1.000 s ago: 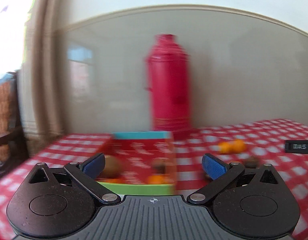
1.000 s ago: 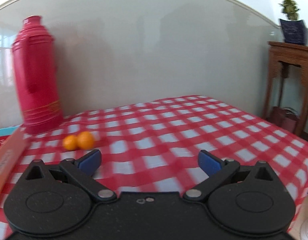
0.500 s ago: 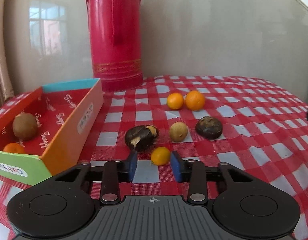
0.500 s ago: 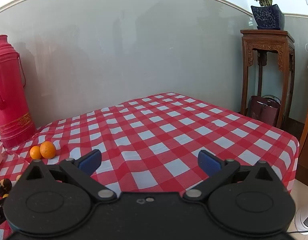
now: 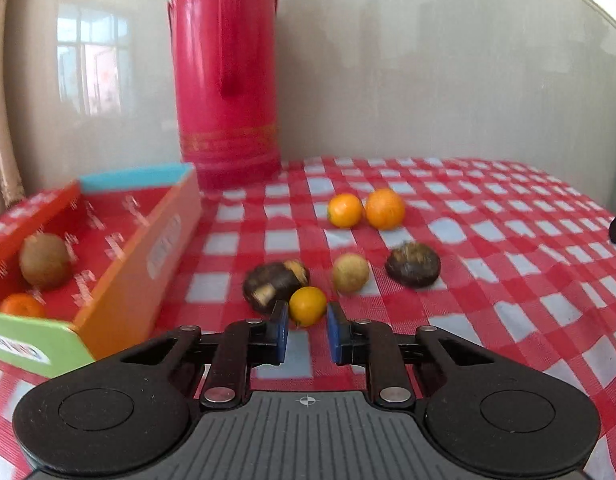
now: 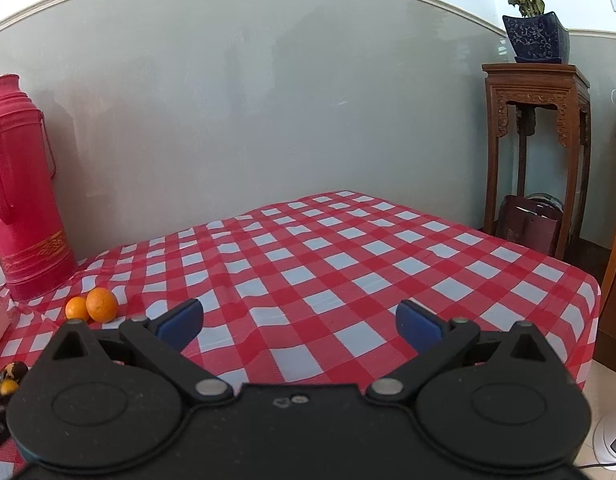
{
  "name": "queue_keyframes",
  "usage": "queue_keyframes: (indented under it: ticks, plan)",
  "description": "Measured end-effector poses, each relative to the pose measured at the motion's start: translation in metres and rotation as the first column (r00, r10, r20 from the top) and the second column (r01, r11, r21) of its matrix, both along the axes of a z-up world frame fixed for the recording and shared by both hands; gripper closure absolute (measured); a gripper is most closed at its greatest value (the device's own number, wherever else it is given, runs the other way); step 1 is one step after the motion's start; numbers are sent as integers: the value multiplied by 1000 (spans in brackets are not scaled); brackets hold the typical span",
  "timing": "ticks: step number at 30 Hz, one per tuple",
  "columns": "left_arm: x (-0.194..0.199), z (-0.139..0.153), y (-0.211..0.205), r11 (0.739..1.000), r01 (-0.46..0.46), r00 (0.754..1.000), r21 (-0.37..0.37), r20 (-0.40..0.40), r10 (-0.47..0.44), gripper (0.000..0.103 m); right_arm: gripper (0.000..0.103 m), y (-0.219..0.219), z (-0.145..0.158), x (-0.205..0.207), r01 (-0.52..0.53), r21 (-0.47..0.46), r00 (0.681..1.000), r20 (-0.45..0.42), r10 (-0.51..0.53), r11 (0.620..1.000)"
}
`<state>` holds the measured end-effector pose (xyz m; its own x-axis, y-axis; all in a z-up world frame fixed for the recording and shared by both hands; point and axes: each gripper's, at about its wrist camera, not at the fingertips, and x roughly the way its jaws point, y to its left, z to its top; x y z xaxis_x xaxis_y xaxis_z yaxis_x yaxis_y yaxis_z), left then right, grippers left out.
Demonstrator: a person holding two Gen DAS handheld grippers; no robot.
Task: Organize fruits
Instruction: 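Carry the small fruit with the left gripper into the box and open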
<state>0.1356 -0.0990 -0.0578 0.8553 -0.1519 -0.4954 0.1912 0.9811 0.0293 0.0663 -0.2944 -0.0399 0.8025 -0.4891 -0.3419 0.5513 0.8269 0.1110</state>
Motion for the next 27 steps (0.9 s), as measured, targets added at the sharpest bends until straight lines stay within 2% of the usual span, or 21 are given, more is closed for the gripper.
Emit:
queue_keyframes:
  ticks: [4, 9, 12, 14, 18, 23, 26, 27]
  plan:
    - [-8, 20, 20, 999, -50, 994, 18, 102, 48, 83, 6, 8, 0, 3, -24, -3, 1000, 1, 24, 1000]
    - [-4, 38, 71, 982, -189, 971, 13, 151, 185, 83, 6, 24, 0, 10, -71, -19, 998, -4, 71, 997]
    - [4, 39, 105, 952, -306, 943, 3, 138, 303, 83, 6, 35, -1, 15, -101, -31, 995, -8, 100, 994]
    - [10, 36, 127, 926, -377, 921, -18, 102, 376, 83, 6, 43, -2, 19, -124, -39, 992, -12, 124, 992]
    - [20, 30, 156, 884, -465, 884, -49, 38, 466, 83, 6, 56, -3, 26, -169, -58, 986, -21, 168, 984]
    - [26, 29, 162, 876, -482, 875, -37, 27, 483, 82, 6, 73, -5, 32, -235, -61, 972, -26, 233, 970]
    - [20, 28, 166, 878, -476, 878, -57, 27, 478, 79, 6, 84, -4, 36, -280, -54, 960, -22, 279, 958]
    - [18, 28, 168, 877, -475, 878, -66, 32, 478, 68, 6, 87, -4, 37, -300, -51, 954, -18, 300, 952]
